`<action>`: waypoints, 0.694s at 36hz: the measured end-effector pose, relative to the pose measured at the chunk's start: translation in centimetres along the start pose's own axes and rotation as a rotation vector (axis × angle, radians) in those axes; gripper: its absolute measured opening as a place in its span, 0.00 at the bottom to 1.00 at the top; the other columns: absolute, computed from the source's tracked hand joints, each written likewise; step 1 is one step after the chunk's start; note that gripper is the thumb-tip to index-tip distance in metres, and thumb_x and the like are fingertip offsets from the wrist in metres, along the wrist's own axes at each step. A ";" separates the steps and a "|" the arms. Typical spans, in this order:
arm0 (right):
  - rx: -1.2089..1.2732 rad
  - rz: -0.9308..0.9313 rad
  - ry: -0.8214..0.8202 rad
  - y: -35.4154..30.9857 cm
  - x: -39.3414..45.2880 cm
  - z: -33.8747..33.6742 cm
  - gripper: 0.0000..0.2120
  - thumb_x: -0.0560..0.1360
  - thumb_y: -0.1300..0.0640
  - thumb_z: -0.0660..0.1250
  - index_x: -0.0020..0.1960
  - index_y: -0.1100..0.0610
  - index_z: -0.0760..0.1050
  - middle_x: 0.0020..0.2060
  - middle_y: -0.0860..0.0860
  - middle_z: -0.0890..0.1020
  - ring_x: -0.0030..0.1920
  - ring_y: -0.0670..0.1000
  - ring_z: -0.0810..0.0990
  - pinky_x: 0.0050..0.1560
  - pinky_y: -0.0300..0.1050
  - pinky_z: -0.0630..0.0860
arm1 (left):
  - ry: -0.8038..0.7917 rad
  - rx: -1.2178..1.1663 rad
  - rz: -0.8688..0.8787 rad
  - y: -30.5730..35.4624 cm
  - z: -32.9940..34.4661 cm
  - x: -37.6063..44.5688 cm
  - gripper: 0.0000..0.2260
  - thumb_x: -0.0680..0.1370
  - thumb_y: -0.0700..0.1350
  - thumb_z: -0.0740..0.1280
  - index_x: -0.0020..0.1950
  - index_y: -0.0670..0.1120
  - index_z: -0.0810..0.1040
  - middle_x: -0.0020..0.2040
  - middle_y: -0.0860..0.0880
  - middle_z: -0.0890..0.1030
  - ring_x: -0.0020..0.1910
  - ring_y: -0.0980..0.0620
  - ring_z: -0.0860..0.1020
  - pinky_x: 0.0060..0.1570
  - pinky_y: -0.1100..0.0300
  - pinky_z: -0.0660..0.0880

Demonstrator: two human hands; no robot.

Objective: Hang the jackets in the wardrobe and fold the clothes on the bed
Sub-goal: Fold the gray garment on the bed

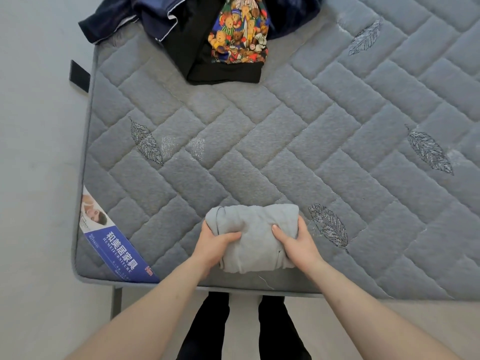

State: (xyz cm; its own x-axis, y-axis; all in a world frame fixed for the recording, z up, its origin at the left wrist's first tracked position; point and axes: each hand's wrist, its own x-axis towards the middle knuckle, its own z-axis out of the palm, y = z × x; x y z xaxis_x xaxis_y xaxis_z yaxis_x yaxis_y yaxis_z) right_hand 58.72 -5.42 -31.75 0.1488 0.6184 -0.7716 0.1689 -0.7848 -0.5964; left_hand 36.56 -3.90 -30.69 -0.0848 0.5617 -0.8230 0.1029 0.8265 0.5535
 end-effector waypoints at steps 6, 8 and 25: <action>0.113 -0.019 0.014 -2.9 -6.9 -3.8 0.49 0.72 0.41 0.75 0.83 0.45 0.49 0.72 0.35 0.62 0.72 0.38 0.64 0.74 0.40 0.59 | -0.084 -0.092 0.017 4.8 -0.1 -7.2 0.29 0.61 0.51 0.79 0.62 0.55 0.80 0.56 0.55 0.86 0.54 0.56 0.84 0.45 0.64 0.80; 0.166 -0.025 0.029 -4.3 -10.4 -5.7 0.52 0.71 0.39 0.75 0.83 0.42 0.45 0.71 0.34 0.61 0.70 0.37 0.65 0.71 0.38 0.60 | -0.105 -0.092 0.031 7.2 0.1 -10.9 0.32 0.61 0.54 0.79 0.65 0.53 0.79 0.57 0.54 0.85 0.56 0.55 0.84 0.50 0.60 0.79; 0.610 -0.147 0.396 -12.5 -37.4 -18.9 0.27 0.72 0.52 0.76 0.69 0.48 0.72 0.62 0.46 0.82 0.61 0.47 0.82 0.65 0.52 0.77 | -0.633 0.052 0.169 21.7 8.1 -32.4 0.34 0.67 0.46 0.79 0.71 0.52 0.72 0.61 0.51 0.84 0.60 0.50 0.82 0.60 0.49 0.80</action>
State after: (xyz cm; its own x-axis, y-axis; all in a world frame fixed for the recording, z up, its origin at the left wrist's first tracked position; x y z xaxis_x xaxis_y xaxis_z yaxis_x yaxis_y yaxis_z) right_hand 69.46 -17.94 8.72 0.5263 0.5970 -0.6055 -0.3398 -0.5051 -0.7934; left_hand 49.58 -4.42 6.95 0.5342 0.5403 -0.6501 0.1124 0.7169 0.6881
